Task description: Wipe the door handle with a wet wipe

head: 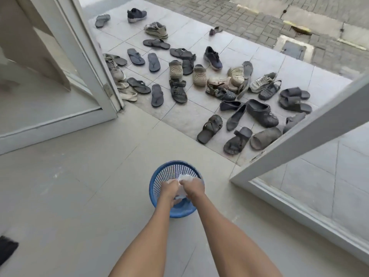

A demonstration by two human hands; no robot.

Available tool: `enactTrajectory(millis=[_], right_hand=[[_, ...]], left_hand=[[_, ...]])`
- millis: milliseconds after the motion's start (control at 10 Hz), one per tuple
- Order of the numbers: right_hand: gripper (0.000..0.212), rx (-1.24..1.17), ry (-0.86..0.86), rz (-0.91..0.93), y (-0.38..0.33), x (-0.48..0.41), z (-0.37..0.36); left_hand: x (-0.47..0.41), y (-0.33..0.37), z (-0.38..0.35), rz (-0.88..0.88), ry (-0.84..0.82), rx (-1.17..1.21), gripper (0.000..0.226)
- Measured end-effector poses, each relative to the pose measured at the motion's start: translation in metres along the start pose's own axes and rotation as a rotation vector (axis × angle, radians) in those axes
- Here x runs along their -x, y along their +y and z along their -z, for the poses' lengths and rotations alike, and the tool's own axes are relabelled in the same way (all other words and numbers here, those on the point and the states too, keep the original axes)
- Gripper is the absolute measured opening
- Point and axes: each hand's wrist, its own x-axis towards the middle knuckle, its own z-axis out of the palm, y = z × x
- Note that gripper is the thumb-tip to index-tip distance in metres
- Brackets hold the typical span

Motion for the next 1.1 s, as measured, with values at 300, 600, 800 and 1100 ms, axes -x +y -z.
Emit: enactTrajectory(millis=[300,600,800,1100], right_hand=[[0.027,-0.015,-0.052,-0.079,0.079,-0.127,-0.083],[0.02,-0.009,-0.132,-0.19,0.091,-0.18,-0.11],[0.033,-0.012,-0.12,-0.195,0.096,-0.186,-0.112],[0.051,0.043,-0.103,-0.187,0.1,-0.18,-0.111]], left_hand=[[-0.154,-0.067,-0.011,0.052,0.134,0.023,0.024],[-0.211,-0.077,-0.017,0.129,0.162,0.055,0.022],[-0.225,-0.083,-0.019,0.154,0.142,0.148,0.029],[-0.214,-0.085,-0.018,0.168,0.216,0.18,0.012]])
